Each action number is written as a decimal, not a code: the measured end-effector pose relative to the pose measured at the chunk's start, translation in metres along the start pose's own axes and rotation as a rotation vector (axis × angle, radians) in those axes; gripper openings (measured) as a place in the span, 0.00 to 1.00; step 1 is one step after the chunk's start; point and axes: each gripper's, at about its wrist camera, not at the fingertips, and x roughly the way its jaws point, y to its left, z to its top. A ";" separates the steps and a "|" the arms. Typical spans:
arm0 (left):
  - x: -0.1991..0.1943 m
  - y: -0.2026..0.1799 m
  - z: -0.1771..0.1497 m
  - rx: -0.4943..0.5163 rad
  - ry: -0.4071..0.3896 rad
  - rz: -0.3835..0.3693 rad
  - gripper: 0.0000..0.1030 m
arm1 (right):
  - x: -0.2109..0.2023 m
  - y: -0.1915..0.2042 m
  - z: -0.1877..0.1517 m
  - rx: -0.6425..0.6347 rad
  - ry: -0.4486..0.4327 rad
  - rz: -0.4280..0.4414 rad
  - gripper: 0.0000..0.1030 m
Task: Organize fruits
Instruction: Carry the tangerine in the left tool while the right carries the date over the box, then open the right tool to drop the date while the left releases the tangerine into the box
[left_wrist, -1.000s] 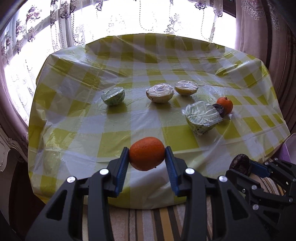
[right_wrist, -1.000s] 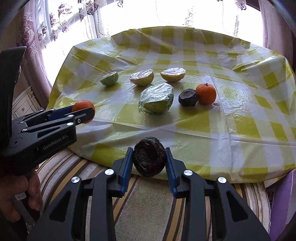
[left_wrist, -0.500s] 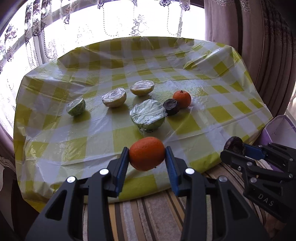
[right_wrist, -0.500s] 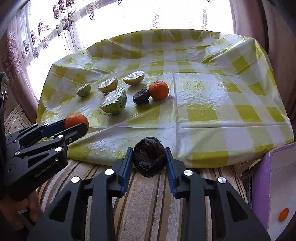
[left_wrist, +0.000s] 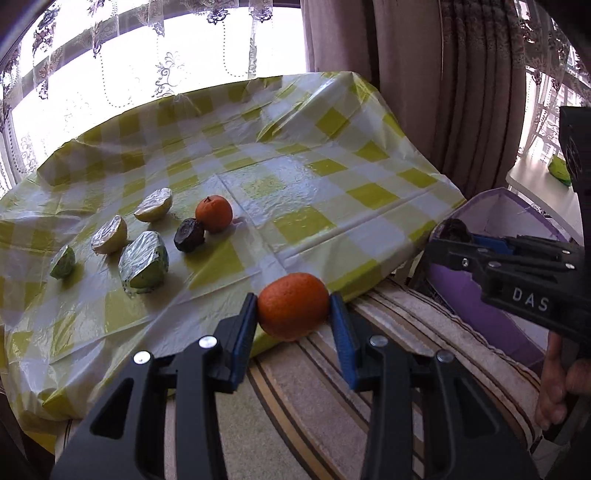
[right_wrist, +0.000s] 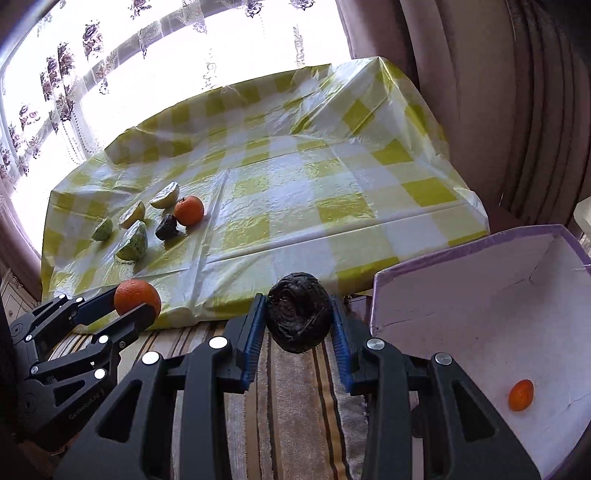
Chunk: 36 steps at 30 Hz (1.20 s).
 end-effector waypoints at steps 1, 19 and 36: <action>0.001 -0.007 0.001 0.015 0.000 -0.011 0.39 | -0.003 -0.010 -0.001 0.015 -0.001 -0.019 0.33; 0.022 -0.116 0.020 0.234 -0.023 -0.193 0.39 | -0.031 -0.137 -0.020 0.158 0.031 -0.286 0.33; 0.092 -0.213 0.029 0.465 0.139 -0.370 0.39 | 0.012 -0.218 -0.020 0.036 0.332 -0.443 0.33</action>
